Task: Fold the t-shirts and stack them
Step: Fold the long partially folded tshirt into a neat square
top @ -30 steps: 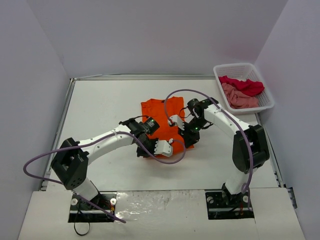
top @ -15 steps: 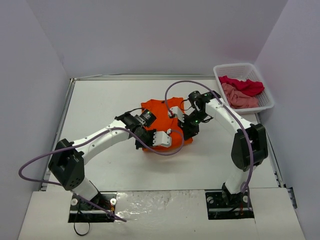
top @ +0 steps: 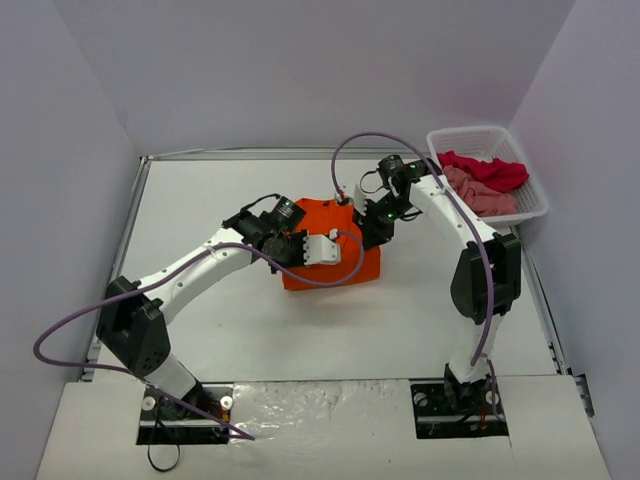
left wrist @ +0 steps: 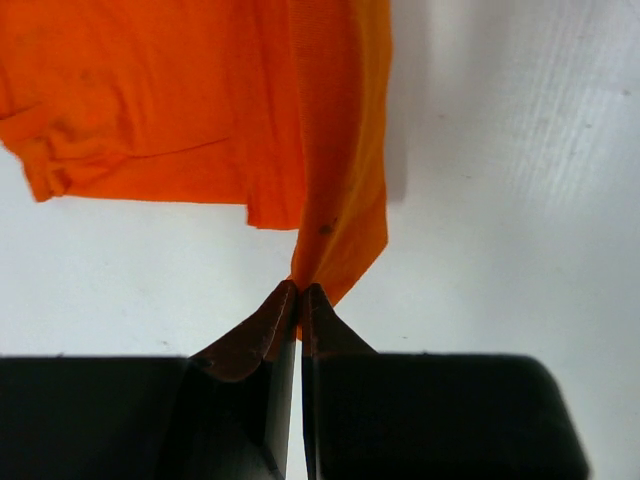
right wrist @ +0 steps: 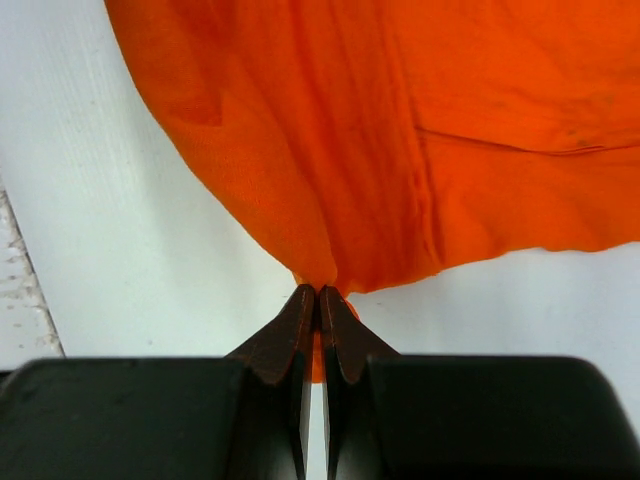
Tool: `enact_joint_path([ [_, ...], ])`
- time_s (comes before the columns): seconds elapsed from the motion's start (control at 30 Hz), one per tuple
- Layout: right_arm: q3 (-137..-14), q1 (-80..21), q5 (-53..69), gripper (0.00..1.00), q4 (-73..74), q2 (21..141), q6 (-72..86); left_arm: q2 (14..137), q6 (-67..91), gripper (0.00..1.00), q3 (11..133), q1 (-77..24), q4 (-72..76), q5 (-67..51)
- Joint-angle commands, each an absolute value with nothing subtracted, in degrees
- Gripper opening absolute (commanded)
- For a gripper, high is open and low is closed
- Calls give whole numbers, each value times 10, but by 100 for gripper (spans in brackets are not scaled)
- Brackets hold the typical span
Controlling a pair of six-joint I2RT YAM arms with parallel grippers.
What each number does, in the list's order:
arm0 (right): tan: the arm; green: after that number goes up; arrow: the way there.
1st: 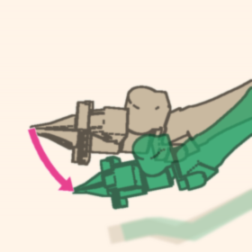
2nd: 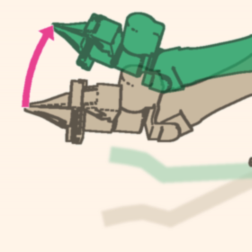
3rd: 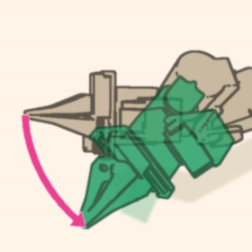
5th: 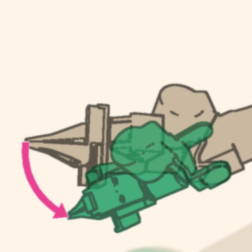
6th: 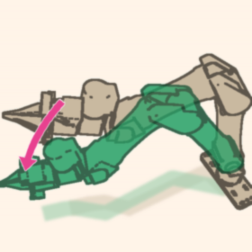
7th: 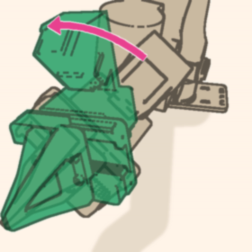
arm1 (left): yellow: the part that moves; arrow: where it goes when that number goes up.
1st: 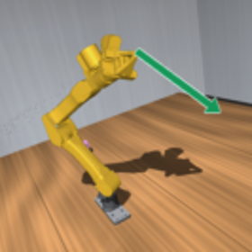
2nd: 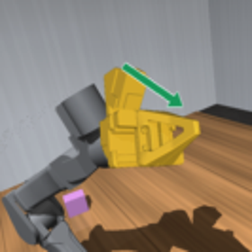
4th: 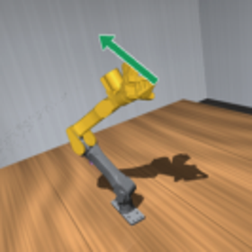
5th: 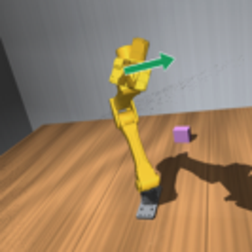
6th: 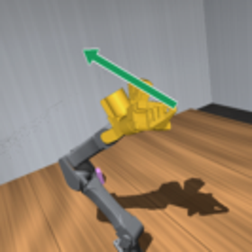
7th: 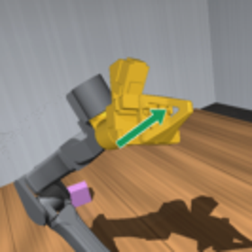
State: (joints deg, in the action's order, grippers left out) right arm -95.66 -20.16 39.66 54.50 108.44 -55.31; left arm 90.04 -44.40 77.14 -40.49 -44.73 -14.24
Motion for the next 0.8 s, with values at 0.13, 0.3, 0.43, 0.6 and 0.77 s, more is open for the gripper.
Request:
enact_joint_path([
  [0.13,-1032,-184,396,0,538,1111,-517,914,-424,2,823,-367,-392,-105],
  [0.3,-1076,-178,388,0,510,1135,-496,924,-418,2,828,-356,-357,-91],
  [0.43,-1108,-178,381,0,503,1160,-486,929,-417,2,831,-347,-336,-77],
  [0.6,-1143,-178,369,0,487,1190,-473,941,-417,2,841,-339,-314,-58],
  [0.77,-1169,-178,364,0,469,1205,-459,952,-408,2,853,-332,-287,-43],
])
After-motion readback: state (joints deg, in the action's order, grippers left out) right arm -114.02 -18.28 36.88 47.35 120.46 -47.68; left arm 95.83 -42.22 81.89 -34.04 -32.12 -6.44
